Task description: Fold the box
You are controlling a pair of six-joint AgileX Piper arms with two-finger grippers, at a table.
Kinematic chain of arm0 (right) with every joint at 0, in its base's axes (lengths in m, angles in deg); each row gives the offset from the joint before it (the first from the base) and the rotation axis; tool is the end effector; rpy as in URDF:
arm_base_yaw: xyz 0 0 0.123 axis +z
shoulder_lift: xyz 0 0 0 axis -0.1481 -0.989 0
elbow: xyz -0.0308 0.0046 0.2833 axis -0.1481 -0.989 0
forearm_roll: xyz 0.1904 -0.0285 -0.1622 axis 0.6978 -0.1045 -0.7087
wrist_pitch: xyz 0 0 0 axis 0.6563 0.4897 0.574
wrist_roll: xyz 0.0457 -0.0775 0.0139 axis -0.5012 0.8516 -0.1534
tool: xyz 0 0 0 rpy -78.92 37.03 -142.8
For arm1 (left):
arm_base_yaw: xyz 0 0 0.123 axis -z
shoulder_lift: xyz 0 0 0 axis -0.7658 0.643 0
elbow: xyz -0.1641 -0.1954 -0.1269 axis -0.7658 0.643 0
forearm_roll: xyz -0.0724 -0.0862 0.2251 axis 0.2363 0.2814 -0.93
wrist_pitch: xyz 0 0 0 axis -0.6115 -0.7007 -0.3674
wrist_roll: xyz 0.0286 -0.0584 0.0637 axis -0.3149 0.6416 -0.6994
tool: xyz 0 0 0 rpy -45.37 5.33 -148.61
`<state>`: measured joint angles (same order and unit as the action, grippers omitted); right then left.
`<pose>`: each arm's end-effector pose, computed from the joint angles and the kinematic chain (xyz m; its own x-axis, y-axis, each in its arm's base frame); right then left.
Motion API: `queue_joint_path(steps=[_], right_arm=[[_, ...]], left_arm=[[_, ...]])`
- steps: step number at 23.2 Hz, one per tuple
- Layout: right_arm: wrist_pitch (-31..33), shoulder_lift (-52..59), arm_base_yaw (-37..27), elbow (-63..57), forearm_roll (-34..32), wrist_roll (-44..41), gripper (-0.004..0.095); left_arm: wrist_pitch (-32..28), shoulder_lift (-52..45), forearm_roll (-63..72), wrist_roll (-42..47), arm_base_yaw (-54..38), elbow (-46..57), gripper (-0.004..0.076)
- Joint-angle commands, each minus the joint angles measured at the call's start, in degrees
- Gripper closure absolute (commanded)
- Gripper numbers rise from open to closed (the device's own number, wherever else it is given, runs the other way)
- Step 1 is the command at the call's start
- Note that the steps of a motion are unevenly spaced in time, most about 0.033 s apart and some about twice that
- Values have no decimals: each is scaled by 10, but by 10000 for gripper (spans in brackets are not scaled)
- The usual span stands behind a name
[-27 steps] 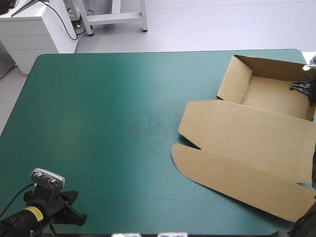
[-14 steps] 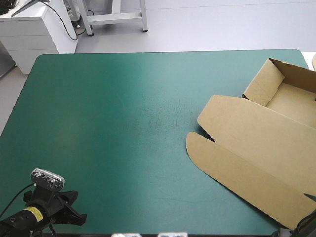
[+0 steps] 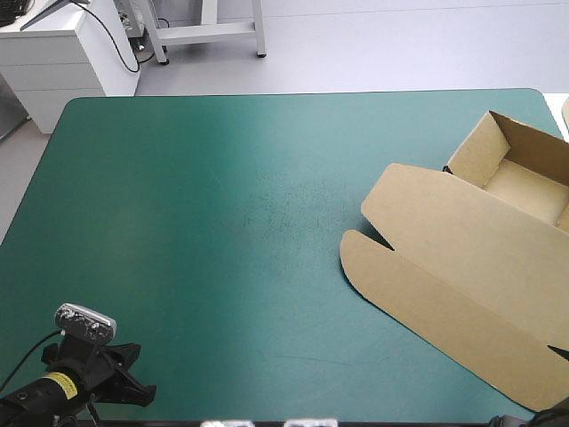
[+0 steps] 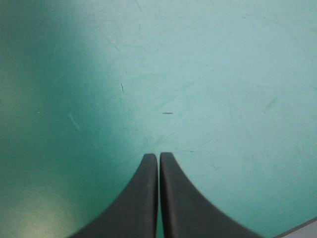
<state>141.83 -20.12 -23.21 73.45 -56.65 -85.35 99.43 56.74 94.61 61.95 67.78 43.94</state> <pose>0.2999 -0.1893 0.3763 -0.7871 0.4184 -0.4531 0.4948 0.8670 -0.0589 0.0521 -0.0246 0.2686 -0.6924 0.2523 -0.6760 0.3784 0.9247 -0.0424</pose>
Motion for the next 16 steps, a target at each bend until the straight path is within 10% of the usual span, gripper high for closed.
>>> queue_joint_path(steps=[1, 6, 16], right_arm=[[3, 71, -4, 13, 18, 12, 929], [3, 206, 13, -64, 156, 53, 915], [1, 477, 214, -302, 137, 71, 927]], left_arm=[[-28, 6, 4, 4, 2, -15, 731], [-28, 6, 14, 4, 2, -15, 731], [-23, 6, 105, 1, 2, -13, 731]])
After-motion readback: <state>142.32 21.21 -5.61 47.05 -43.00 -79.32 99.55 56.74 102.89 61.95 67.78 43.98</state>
